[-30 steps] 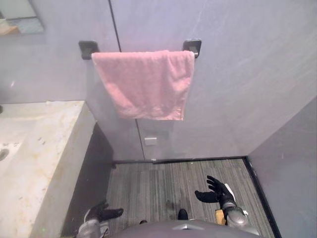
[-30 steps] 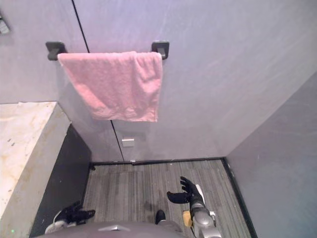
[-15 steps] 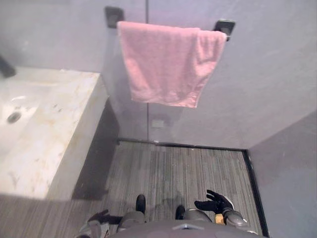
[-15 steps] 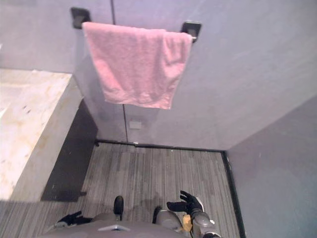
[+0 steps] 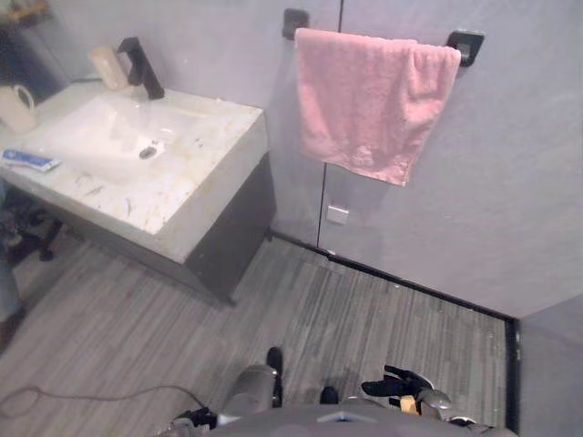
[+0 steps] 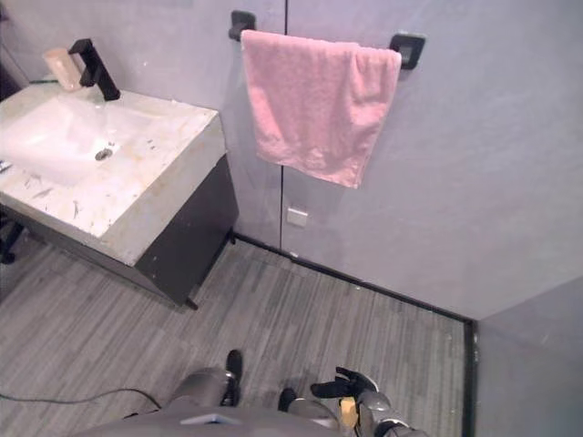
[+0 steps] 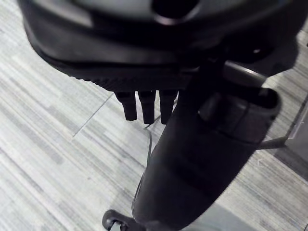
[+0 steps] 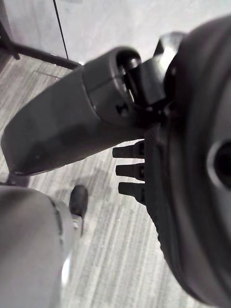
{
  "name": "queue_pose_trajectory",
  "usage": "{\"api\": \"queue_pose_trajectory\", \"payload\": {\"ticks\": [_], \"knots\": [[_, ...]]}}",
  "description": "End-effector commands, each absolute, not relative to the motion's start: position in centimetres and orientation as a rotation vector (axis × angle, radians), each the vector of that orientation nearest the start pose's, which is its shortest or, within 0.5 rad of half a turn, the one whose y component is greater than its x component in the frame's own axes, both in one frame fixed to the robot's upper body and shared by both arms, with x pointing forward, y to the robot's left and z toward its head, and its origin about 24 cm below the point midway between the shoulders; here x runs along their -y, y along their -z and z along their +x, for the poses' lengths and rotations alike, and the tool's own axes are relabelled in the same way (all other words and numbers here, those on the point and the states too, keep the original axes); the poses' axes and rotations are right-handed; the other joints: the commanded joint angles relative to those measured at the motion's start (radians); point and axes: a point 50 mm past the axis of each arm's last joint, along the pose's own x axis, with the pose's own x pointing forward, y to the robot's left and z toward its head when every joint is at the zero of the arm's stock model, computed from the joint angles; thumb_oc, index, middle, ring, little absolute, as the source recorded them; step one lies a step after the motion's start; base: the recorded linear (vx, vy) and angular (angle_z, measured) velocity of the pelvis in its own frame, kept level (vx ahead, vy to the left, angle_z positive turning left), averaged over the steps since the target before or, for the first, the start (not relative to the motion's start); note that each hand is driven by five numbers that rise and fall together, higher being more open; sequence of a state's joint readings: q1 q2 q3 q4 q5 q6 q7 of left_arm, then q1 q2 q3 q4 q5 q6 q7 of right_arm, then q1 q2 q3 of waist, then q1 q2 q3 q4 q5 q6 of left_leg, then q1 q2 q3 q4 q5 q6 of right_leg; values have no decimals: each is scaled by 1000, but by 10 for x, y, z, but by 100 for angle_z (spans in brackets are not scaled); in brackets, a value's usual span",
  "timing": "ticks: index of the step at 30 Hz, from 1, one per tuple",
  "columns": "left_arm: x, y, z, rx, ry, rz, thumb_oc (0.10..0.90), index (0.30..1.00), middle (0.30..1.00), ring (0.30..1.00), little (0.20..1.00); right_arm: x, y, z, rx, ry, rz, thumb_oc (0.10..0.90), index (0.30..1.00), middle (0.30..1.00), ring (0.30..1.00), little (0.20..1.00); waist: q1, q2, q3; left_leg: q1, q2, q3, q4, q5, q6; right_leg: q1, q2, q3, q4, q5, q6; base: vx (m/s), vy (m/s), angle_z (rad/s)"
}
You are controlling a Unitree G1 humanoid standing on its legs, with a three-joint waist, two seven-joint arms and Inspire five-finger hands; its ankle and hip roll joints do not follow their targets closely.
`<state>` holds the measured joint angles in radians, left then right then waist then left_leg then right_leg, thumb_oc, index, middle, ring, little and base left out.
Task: Organize the bathroom.
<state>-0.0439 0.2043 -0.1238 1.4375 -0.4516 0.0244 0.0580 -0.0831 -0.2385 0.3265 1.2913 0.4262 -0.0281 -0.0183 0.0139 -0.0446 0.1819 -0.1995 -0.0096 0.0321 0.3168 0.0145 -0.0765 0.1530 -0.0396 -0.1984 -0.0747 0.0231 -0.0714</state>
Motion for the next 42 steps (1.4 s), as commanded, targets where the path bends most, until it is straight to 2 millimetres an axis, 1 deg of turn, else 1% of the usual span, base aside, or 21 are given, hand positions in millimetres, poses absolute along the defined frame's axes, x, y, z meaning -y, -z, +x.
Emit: {"api": "queue_pose_trajectory", "payload": {"ticks": [1,2,4,8,12,15,17,18,19,20,23,25,26,28,30,31,33,36,38,40,42], "knots": [[-230,165,85,-1231,-345,-46,800,900,900,900,900,235,152,125,-1118,174,-133,800,900,900,900,900,-21,23,-41,90,60,25,-161,33,85,-53,7,110,113,-85,35,-167,176,91],[-230,165,86,-1229,-338,-42,800,900,900,900,900,235,152,125,-1116,177,-133,800,900,900,900,900,-24,22,-42,100,69,31,-162,34,82,-52,2,102,110,-84,37,-167,240,96],[-235,161,97,-1190,-316,0,800,900,900,900,900,237,151,129,-1129,159,-161,800,900,900,900,900,-46,31,-79,198,184,78,-218,91,30,-61,-43,39,90,-73,49,-200,421,142],[-234,160,101,-1173,-308,10,800,900,900,900,900,245,152,121,-1192,126,-256,800,900,900,900,900,-58,53,-108,291,247,65,-270,131,-11,-76,-86,31,86,-50,76,-120,444,126],[-230,161,104,-1185,-269,36,800,900,900,900,900,246,154,115,-1231,116,-310,800,900,900,900,900,-67,69,-113,346,209,122,-379,46,6,-94,-146,21,98,-17,138,-114,473,116],[-228,163,95,-1232,-215,85,800,900,900,900,900,241,154,121,-1219,139,-282,800,900,900,900,900,-61,76,-106,348,169,106,-401,25,34,-112,-199,36,117,22,178,-116,573,47],[-226,165,90,-1255,-205,94,800,900,900,900,900,239,153,124,-1209,146,-275,800,900,900,900,900,-56,76,-98,346,142,91,-399,11,50,-129,-232,45,136,52,181,-77,401,59],[-224,167,86,-1270,-200,98,800,900,900,900,900,238,153,126,-1203,154,-261,800,900,900,900,900,-52,77,-91,344,120,86,-397,3,63,-144,-262,50,162,89,181,-89,463,54],[-225,168,80,-1292,-204,104,800,900,900,900,900,239,152,128,-1191,140,-270,800,900,900,900,900,-46,71,-75,345,82,79,-392,-11,85,-188,-323,62,237,197,188,-114,580,43],[-227,167,80,-1293,-204,107,800,900,900,900,900,240,151,130,-1186,140,-282,800,900,900,900,900,-46,73,-63,346,67,80,-391,-14,95,-210,-340,69,291,223,189,-128,587,44],[-231,165,87,-1269,-192,129,800,900,900,900,900,244,150,130,-1192,162,-259,800,900,900,900,900,-58,79,-41,350,46,56,-394,-17,111,-262,-288,113,382,212,175,-56,265,42],[-232,163,95,-1241,-174,139,800,900,900,900,900,248,151,125,-1214,187,-246,800,900,900,900,900,-82,83,-38,349,31,21,-404,-6,114,-290,-189,143,394,172,164,23,201,70],[-231,161,102,-1221,-170,151,800,900,900,900,900,246,153,120,-1234,192,-242,800,900,900,900,900,-95,75,-38,344,17,7,-404,-6,112,-295,-101,146,344,120,163,80,152,80],[-230,160,108,-1207,-161,180,800,900,900,900,900,245,155,116,-1246,202,-226,800,900,900,900,900,-104,57,-41,338,-5,-4,-404,-14,110,-290,-8,137,250,69,156,99,72,114],[-229,159,110,-1197,-167,182,800,900,900,900,900,245,155,113,-1251,208,-218,800,900,900,900,900,-110,46,-41,337,-22,-7,-404,-22,111,-299,28,135,197,74,153,86,29,91],[-229,158,116,-1179,-170,187,800,900,900,900,900,246,156,109,-1260,220,-202,800,900,900,900,900,-124,33,-37,345,-50,-9,-404,-42,123,-346,59,143,176,117,158,104,46,65],[-230,154,126,-1151,-172,198,800,900,900,900,900,247,157,103,-1283,243,-179,800,900,900,900,900,-146,31,-44,332,-59,-24,-367,-53,141,-333,89,218,182,93,128,133,26,39],[-227,153,130,-1118,-156,190,800,900,900,900,900,248,158,98,-1299,239,-185,800,900,900,900,900,-159,21,-51,310,-51,39,-207,-106,114,-290,69,223,169,71,112,139,23,39],[-220,151,140,-1084,-143,174,800,900,900,900,900,251,159,91,-1317,235,-200,800,900,900,900,900,-165,-3,-46,163,-7,80,112,-11,72,-220,48,233,136,63,76,156,-12,51],[-217,149,148,-1070,-161,151,800,900,900,900,900,253,158,92,-1305,221,-221,800,900,900,900,900,-163,-12,-38,54,11,69,222,5,67,-188,47,250,138,52,59,142,43,48],[-218,149,148,-1073,-172,141,800,900,900,900,900,253,158,94,-1294,219,-221,800,900,900,900,900,-162,-14,-35,38,31,68,183,7,71,-172,52,268,136,44,57,188,115,1]]}}
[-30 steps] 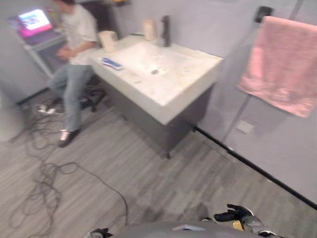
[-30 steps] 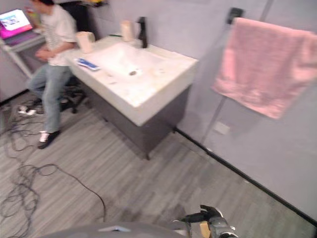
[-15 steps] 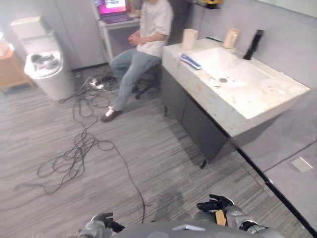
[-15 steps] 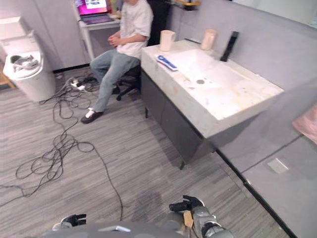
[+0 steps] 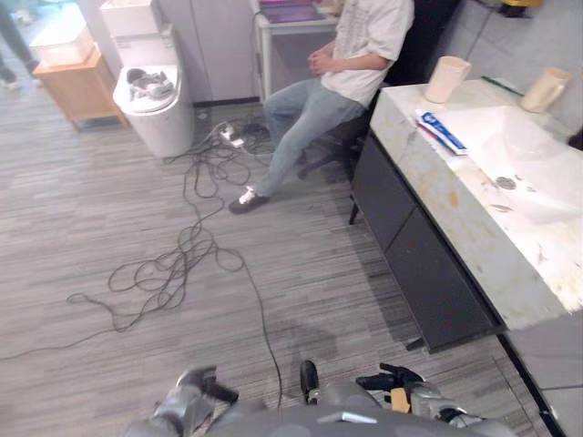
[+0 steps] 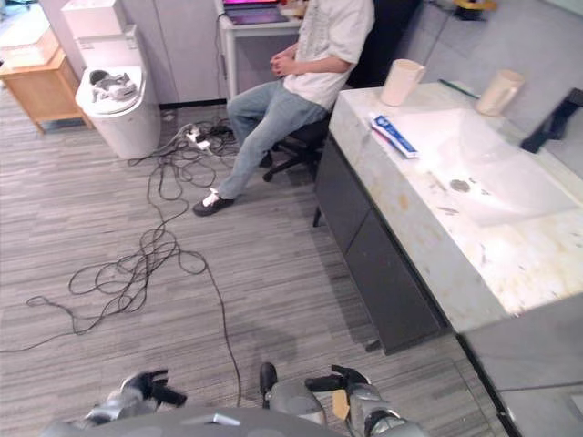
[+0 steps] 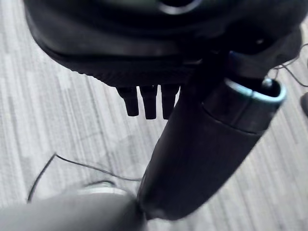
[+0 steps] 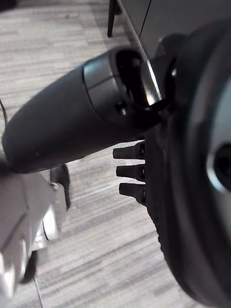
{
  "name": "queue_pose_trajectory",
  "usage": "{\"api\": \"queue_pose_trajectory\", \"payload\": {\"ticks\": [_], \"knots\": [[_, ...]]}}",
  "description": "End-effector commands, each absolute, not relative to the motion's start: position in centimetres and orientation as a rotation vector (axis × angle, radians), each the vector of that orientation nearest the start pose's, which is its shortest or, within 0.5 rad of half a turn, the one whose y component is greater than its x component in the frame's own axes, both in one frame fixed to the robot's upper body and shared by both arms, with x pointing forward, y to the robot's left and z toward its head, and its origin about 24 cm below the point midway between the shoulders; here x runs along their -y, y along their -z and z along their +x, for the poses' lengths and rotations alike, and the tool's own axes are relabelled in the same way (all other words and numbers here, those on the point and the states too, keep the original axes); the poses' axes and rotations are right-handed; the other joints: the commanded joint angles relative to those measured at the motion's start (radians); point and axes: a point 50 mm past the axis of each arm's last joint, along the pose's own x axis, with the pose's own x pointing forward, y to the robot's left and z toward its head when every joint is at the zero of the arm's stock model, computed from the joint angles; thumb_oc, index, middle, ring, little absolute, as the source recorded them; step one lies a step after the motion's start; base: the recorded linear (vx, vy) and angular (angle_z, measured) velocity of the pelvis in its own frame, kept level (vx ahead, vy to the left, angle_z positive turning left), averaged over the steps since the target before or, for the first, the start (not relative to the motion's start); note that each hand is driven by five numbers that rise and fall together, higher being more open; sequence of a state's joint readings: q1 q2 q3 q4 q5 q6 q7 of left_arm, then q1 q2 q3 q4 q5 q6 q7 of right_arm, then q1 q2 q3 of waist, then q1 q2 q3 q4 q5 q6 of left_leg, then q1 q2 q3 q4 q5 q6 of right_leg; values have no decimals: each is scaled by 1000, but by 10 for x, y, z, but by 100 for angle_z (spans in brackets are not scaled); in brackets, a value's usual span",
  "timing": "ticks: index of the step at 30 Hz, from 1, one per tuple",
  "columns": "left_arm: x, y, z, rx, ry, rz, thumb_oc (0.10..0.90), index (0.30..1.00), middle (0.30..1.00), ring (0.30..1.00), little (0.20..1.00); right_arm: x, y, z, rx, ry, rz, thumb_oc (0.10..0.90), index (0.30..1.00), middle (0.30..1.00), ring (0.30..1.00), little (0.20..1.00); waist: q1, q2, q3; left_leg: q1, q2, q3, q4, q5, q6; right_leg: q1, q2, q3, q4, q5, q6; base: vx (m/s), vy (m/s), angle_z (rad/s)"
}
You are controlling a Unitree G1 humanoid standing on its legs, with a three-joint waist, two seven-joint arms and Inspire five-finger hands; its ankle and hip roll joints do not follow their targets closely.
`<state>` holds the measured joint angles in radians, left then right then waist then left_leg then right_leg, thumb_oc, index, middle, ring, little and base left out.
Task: Organize the bathroom.
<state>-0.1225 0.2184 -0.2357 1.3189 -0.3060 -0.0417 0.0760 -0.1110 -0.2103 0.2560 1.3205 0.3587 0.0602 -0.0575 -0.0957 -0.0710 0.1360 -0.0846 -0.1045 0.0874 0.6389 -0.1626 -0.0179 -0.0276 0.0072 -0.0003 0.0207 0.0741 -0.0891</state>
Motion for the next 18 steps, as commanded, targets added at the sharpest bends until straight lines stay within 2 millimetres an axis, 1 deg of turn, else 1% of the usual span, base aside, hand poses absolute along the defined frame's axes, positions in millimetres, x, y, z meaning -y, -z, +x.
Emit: {"api": "queue_pose_trajectory", "payload": {"ticks": [1,3,4,5,6,7,8,9,10,11,12,13,14,15,16,17,18], "knots": [[-219,150,146,-1076,-177,137,800,900,900,900,900,253,157,95,-1286,215,-221,800,900,900,900,900,-52,14,13,-65,143,13,-206,180,18,20,8,85,40,-16,77,261,179,-38],[-219,152,140,-1087,-191,125,800,900,900,900,900,254,157,98,-1275,186,-257,800,900,900,900,900,-54,20,8,-26,170,0,-388,182,27,31,15,124,35,-33,86,343,253,-57],[-221,152,137,-1093,-197,126,800,900,900,900,900,254,156,99,-1269,185,-260,800,900,900,900,900,-52,28,6,-13,182,-26,-489,202,22,35,22,143,34,-42,89,400,299,-82],[-223,153,134,-1104,-196,136,800,900,900,900,900,254,156,100,-1264,189,-260,800,900,900,900,900,-42,39,2,-14,194,-76,-601,252,8,39,34,161,35,-56,94,398,290,-75],[-224,154,129,-1114,-194,152,800,900,900,900,900,255,155,102,-1261,191,-263,800,900,900,900,900,-29,45,2,-26,204,-121,-647,290,-4,45,44,178,36,-69,97,356,258,-64],[-225,155,126,-1123,-193,161,800,900,900,900,900,255,155,102,-1262,192,-263,800,900,900,900,900,-21,48,2,-38,206,-144,-650,303,-9,50,47,187,43,-81,98,340,276,-37],[-227,156,121,-1138,-188,172,800,900,900,900,900,256,155,103,-1263,195,-259,800,900,900,900,900,-14,49,1,-42,207,-141,-638,296,-6,56,36,186,53,-98,102,296,273,-43],[-228,156,120,-1146,-183,179,800,900,900,900,900,256,155,104,-1261,203,-254,800,900,900,900,900,-13,52,-4,-30,212,-121,-645,289,-2,59,22,177,58,-106,108,298,306,-63],[-228,157,119,-1149,-179,186,800,900,900,900,900,255,155,105,-1256,213,-246,800,900,900,900,900,-11,55,-8,-26,206,-122,-640,278,1,55,11,170,74,-114,116,302,354,-75],[-228,157,117,-1162,-163,196,800,900,900,900,900,252,155,107,-1246,224,-230,800,900,900,900,900,-9,60,-12,-22,186,-124,-626,256,8,45,-10,158,113,-128,132,302,382,-64],[-228,158,116,-1166,-166,189,800,900,900,900,900,250,155,107,-1244,218,-233,800,900,900,900,900,-9,65,-15,-19,175,-117,-620,245,14,37,-20,149,132,-130,135,361,483,-44],[-228,158,116,-1179,-156,188,800,900,900,900,900,245,157,106,-1244,213,-238,800,900,900,900,900,-16,71,-22,-11,152,-101,-611,225,37,-4,-40,129,220,-112,151,323,454,-26],[-228,158,115,-1182,-145,200,800,900,900,900,900,243,157,106,-1241,212,-225,800,900,900,900,900,-21,76,-20,6,135,-93,-609,208,53,-72,-53,111,362,-59,162,238,338,-19],[-228,158,115,-1182,-145,200,800,900,900,900,900,243,157,106,-1241,212,-225,800,900,900,900,900,-21,76,-20,6,135,-93,-609,208,53,-72,-53,111,362,-59,162,170,271,-47],[-229,158,114,-1185,-143,203,800,900,900,900,900,243,157,106,-1238,192,-237,800,900,900,900,900,-26,87,-14,25,128,-80,-608,192,63,-154,-59,95,506,-6,165,119,202,-42],[-230,158,114,-1186,-149,206,800,900,900,900,900,243,157,107,-1234,176,-251,800,900,900,900,900,-30,91,-5,43,126,-69,-604,182,69,-196,-59,81,569,14,165,225,290,-48],[-233,157,115,-1188,-156,210,800,900,900,900,900,244,157,107,-1231,162,-257,800,900,900,900,900,-34,91,6,62,122,-51,-599,169,74,-228,-68,69,594,25,164,226,198,-23]]}}
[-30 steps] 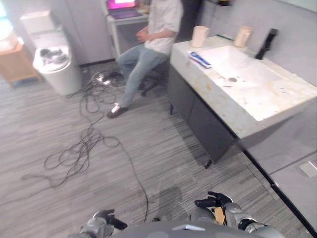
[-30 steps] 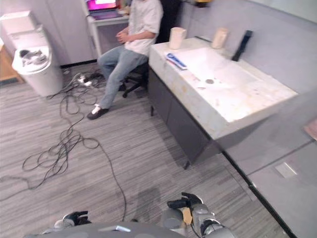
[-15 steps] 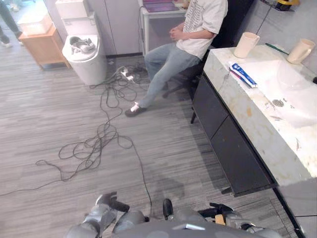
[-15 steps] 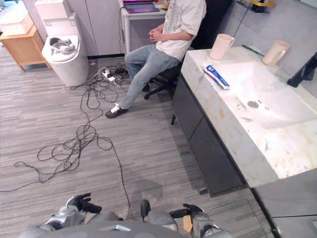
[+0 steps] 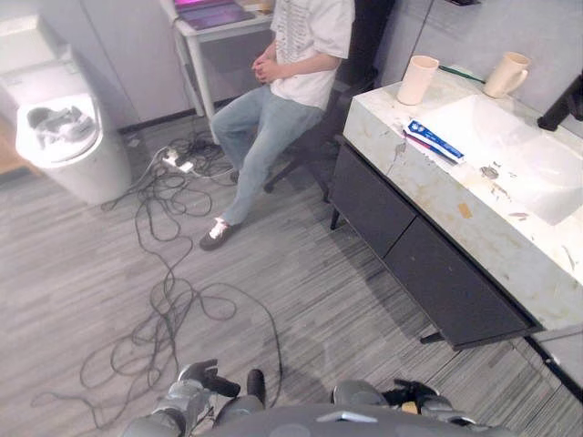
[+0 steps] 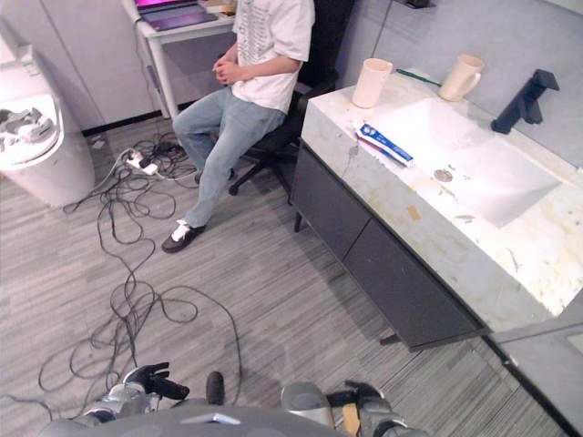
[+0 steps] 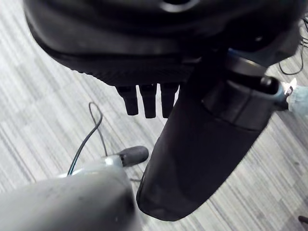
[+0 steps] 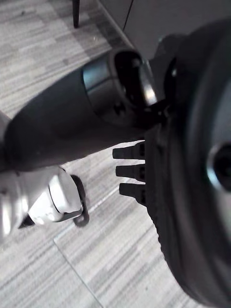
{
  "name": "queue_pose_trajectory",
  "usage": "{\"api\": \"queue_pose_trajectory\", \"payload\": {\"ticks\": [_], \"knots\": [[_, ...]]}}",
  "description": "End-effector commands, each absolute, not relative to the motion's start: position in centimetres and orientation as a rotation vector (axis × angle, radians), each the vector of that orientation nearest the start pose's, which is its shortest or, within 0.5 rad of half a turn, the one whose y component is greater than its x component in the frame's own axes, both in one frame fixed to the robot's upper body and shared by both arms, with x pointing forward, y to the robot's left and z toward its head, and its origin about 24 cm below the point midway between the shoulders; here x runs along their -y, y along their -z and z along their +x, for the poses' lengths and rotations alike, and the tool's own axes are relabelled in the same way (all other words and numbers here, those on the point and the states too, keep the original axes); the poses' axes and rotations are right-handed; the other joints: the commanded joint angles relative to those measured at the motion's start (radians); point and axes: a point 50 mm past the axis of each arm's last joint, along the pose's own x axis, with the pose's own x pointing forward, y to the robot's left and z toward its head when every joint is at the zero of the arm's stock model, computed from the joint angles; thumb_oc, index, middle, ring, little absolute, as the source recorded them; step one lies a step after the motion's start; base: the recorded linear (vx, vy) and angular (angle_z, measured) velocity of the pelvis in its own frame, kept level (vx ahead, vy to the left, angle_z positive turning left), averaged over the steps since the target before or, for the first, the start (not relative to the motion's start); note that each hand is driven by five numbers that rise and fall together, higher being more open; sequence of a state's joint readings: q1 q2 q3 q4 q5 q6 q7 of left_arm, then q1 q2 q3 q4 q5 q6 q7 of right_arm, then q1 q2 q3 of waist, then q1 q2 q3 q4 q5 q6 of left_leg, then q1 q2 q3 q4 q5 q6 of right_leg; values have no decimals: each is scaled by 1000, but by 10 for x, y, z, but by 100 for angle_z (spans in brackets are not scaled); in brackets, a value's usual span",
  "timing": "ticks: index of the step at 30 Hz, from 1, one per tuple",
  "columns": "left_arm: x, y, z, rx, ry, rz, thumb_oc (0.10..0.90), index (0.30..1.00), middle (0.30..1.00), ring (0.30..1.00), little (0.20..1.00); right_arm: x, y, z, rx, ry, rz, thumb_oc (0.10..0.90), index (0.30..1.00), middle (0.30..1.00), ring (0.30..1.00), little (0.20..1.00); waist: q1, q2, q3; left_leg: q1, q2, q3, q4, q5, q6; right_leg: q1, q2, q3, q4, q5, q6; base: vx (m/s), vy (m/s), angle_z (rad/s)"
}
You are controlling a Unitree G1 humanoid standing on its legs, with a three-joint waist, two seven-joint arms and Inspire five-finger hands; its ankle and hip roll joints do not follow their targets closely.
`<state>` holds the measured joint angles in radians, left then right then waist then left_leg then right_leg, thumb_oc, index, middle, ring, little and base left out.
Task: Organize the bathroom.
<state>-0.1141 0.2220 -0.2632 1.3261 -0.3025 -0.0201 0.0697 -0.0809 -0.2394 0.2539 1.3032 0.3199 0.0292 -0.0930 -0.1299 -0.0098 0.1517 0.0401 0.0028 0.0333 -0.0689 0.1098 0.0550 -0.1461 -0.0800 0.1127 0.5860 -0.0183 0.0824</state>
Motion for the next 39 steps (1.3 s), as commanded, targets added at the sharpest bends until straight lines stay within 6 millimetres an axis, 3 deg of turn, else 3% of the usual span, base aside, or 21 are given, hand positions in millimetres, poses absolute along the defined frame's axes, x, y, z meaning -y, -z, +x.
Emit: {"api": "queue_pose_trajectory", "payload": {"ticks": [1,2,3,4,5,7,8,10,11,12,13,15,17,18,21,22,24,26,31,38,39], "knots": [[-236,156,115,-1187,-181,200,800,900,900,900,900,243,157,106,-1228,144,-259,800,900,900,900,900,-3,25,-7,-52,13,18,107,-112,3,-117,13,-60,-8,117,-4,287,155,-56],[-240,155,116,-1181,-200,191,800,900,900,900,900,242,157,106,-1227,122,-270,800,900,900,900,900,-5,16,-6,-33,13,40,98,-118,0,-103,9,-85,-94,102,3,323,88,-68],[-243,154,119,-1166,-219,188,800,900,900,900,900,240,158,105,-1224,100,-284,800,900,900,900,900,-9,-2,-6,-7,6,78,81,-129,-6,-79,4,-141,-302,85,13,330,66,-93],[-244,153,120,-1156,-230,187,800,900,900,900,900,240,158,103,-1224,97,-281,800,900,900,900,900,-7,-11,-4,8,1,103,73,-137,-11,-65,7,-179,-392,89,18,299,40,-78],[-246,152,120,-1149,-248,177,800,900,900,900,900,239,158,102,-1219,91,-279,800,900,900,900,900,0,-31,0,24,-13,150,70,-158,-15,-63,4,-262,-483,125,31,217,30,-122],[-246,153,116,-1134,-270,193,800,900,900,900,900,238,159,101,-1226,83,-270,800,900,900,900,900,10,-44,23,85,-14,218,73,-215,-14,-65,18,-347,-518,166,50,289,42,-148],[-247,153,116,-1131,-270,196,800,900,900,900,900,238,159,100,-1228,84,-265,800,900,900,900,900,8,-44,23,94,-15,222,71,-221,-13,-65,21,-341,-529,172,46,292,13,-123],[-246,152,119,-1118,-269,203,800,900,900,900,900,239,160,95,-1242,120,-226,800,900,900,900,900,-9,-55,6,113,-27,214,63,-218,-3,-58,39,-286,-576,193,5,231,-14,-51],[-244,152,119,-1116,-253,195,800,900,900,900,900,242,161,90,-1252,158,-197,800,900,900,900,900,-19,-49,-9,121,-15,200,106,-225,-16,-45,51,-258,-551,165,-18,293,6,23],[-241,152,122,-1115,-225,208,800,900,900,900,900,244,161,87,-1254,186,-173,800,900,900,900,900,-24,-43,-21,108,4,196,177,-183,-43,-19,61,-246,-570,153,-36,264,10,41],[-241,152,123,-1113,-214,218,800,900,900,900,900,244,161,87,-1254,192,-168,800,900,900,900,900,-25,-42,-24,101,10,195,196,-170,-50,-11,63,-244,-575,151,-41,178,-4,46],[-237,152,127,-1097,-210,217,800,900,900,900,900,245,160,88,-1252,168,-202,800,900,900,900,900,-26,-44,-29,35,35,186,363,-105,-75,20,66,-221,-582,140,-67,174,0,25],[-235,150,133,-1079,-238,178,800,900,900,900,900,245,159,91,-1239,138,-232,800,900,900,900,900,-13,-54,-20,-61,24,138,501,-106,-71,60,66,-175,-582,122,-80,166,68,-36],[-235,150,133,-1078,-244,174,800,900,900,900,900,245,159,93,-1231,138,-232,800,900,900,900,900,-9,-54,-16,-75,20,125,509,-117,-65,72,68,-158,-582,117,-80,157,164,-73],[-230,153,125,-1092,-244,173,800,900,900,900,900,241,157,105,-1197,117,-237,800,900,900,900,900,8,-56,-17,-90,17,30,337,-133,-31,107,80,-59,-591,101,-71,148,226,-119],[-228,155,122,-1102,-248,168,800,900,900,900,900,240,156,109,-1192,108,-235,800,900,900,900,900,21,-50,-19,-75,15,-50,216,-127,-29,118,86,-12,-597,98,-66,156,271,-110],[-227,156,118,-1111,-251,168,800,900,900,900,900,240,155,113,-1189,101,-233,800,900,900,900,900,43,-38,-25,-67,11,-174,109,-92,-42,125,94,39,-603,93,-62,113,234,-120],[-227,158,114,-1126,-246,173,800,900,900,900,900,240,155,114,-1187,112,-220,800,900,900,900,900,57,-23,-28,-58,6,-237,77,-74,-52,134,91,65,-595,81,-55,60,258,-133],[-228,160,109,-1179,-210,197,800,900,900,900,900,238,158,106,-1183,175,-146,800,900,900,900,900,33,12,-46,1,1,-173,5,-85,-37,116,39,44,-568,82,-15,-8,323,-61],[-230,164,93,-1234,-164,232,800,900,900,900,900,229,161,100,-1179,172,-112,800,900,900,900,900,31,24,-69,24,-33,-112,-18,-112,1,67,-15,13,-566,125,25,-57,190,-52],[-232,164,89,-1242,-172,223,800,900,900,900,900,227,161,101,-1174,148,-115,800,900,900,900,900,41,21,-72,28,-34,-84,-17,-118,6,58,-23,-25,-554,123,32,-69,84,-46]]}}
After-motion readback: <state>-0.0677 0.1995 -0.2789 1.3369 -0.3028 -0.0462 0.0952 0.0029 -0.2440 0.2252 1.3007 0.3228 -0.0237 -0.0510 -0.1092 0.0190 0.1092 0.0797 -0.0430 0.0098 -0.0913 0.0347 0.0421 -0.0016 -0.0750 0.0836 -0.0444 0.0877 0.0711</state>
